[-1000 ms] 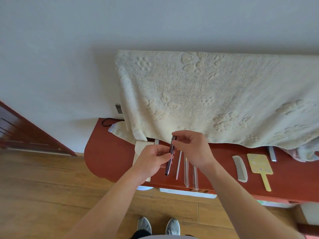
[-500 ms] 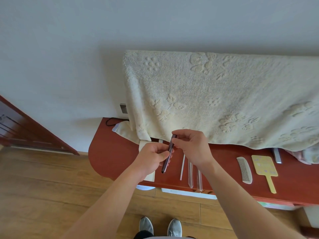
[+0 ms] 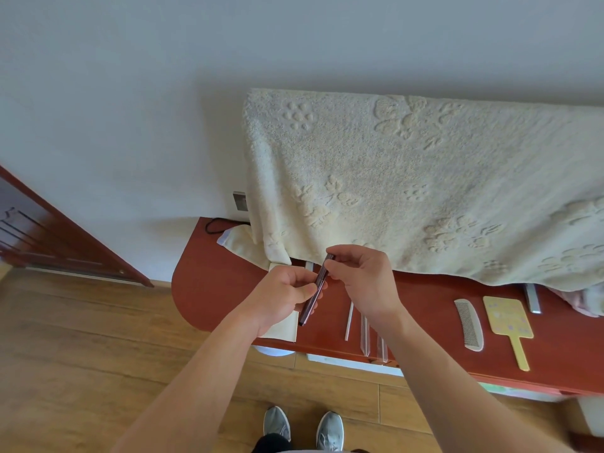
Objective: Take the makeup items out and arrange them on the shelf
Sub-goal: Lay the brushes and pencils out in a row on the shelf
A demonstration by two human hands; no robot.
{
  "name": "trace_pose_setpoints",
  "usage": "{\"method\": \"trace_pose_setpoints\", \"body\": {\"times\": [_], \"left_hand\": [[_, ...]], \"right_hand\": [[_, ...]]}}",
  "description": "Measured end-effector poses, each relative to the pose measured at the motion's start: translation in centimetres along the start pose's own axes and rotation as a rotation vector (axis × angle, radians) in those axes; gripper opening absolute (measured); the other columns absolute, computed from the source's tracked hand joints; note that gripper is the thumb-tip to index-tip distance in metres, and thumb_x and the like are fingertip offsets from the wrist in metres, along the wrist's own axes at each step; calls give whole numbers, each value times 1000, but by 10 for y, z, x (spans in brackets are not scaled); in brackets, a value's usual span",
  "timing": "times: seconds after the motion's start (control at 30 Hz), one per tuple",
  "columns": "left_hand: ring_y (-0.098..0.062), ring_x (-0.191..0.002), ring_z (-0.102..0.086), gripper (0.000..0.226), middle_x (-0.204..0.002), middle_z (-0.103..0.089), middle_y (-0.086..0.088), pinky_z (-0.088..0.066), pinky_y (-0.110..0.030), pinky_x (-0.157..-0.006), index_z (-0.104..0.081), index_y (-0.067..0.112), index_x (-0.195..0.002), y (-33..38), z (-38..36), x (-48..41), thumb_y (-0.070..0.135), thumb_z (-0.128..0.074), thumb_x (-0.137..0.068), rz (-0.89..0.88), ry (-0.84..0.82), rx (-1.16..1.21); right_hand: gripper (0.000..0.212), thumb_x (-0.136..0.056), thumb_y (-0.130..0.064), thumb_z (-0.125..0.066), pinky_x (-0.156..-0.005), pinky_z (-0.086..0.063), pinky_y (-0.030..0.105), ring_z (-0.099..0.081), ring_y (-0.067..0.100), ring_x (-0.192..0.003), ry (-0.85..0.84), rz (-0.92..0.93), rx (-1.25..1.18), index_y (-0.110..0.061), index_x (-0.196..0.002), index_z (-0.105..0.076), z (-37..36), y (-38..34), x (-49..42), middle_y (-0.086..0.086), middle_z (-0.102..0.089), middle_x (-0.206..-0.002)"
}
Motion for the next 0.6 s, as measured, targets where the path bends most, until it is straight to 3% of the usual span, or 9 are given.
{"method": "trace_pose_setpoints", "body": {"times": [0.3,0.43,0.6], "left_hand": [[-19,-74,-66,21,-83,-68,-7,-55,-31,-72,-72,0,-106,0,17,-1,-1,-52,-99,20,-13,-30],[-20,-80,-71,18,-84,-73,-6,-59,-32,-81,-74,5,-100,-17,28,9,2,-56,-98,100,-33,-119],[-23,-79,-67,18,-83,-69,-10,-59,-43,-88,-73,-1,-101,-41,38,14,-2,-55,-98,111,84,47]], "right_hand": [[19,-80,-3,-74,-78,-58,32,-69,16,-75,13,-12,-27,-19,-90,-74,-15,0,-4,2,-74,-80],[18,-82,0,-70,-73,-55,27,-66,13,-68,165,-25,-132,-15,-92,-73,6,-14,-25,2,-74,-74],[20,-81,-6,-72,-73,-56,28,-67,9,-66,70,-30,93,-15,-99,-74,14,-1,-46,0,-74,-76]]}}
Point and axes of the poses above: each hand's wrist, its own x-axis away from the middle knuckle, its own z-axis out of the back of the hand, y = z × x, the point moved 2 cm from there along -x, towards the middle knuckle
